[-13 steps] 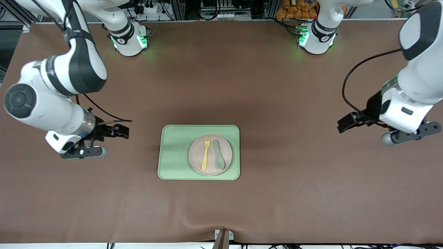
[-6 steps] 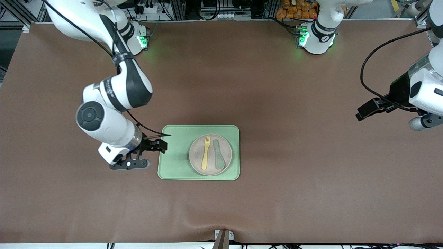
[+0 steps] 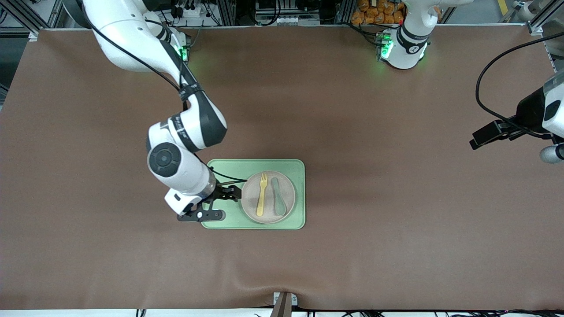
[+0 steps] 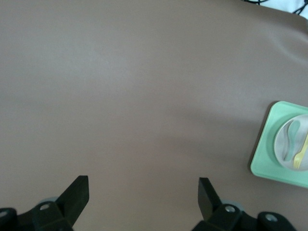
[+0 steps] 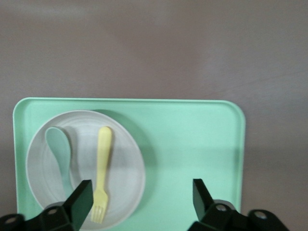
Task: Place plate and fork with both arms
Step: 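Move the right gripper over the yellow fork on the plate, then lower the right gripper and grasp the yellow fork's handle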
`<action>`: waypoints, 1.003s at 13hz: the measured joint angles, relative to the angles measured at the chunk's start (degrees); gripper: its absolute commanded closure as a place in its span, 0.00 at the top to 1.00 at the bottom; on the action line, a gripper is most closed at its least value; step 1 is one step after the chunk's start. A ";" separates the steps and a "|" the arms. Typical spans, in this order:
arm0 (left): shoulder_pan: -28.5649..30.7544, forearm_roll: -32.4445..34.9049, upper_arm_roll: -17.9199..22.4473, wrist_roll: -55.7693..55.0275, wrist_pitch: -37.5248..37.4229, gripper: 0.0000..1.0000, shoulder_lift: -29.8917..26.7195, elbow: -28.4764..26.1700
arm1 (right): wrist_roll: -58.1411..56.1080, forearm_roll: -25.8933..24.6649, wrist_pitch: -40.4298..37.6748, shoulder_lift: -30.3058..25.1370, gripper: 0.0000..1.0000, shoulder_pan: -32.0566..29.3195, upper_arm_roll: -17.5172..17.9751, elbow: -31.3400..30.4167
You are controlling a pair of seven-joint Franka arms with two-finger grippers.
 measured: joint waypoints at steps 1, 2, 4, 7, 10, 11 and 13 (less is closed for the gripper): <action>0.71 0.00 0.00 2.30 -0.22 1.00 -0.47 -0.01 | 2.42 -0.33 1.03 1.08 0.74 1.35 -0.02 0.13; 1.28 0.00 0.00 3.55 -0.42 1.00 -0.89 -0.02 | 4.11 -1.03 1.57 2.19 0.74 2.73 -0.05 0.34; 1.52 0.00 -0.08 4.10 -0.58 1.00 -1.53 -0.42 | 5.42 -2.02 2.52 4.46 0.72 4.69 -0.21 0.91; 1.51 0.00 -0.35 4.21 -0.56 1.00 -2.53 -2.00 | 6.86 -3.02 4.25 7.14 0.62 6.02 -0.32 1.50; 1.01 0.01 -0.38 4.48 1.51 1.00 -5.60 -6.51 | 8.23 -4.17 5.42 8.99 0.52 7.24 -0.35 1.79; 0.70 0.01 -0.36 4.48 2.14 1.00 -6.91 -8.30 | 9.06 -4.48 5.87 9.42 0.52 7.70 -0.36 1.90; 0.31 0.01 -0.25 4.52 2.66 1.00 -8.94 -10.55 | 10.49 -5.29 6.79 10.13 0.51 8.45 -0.38 1.96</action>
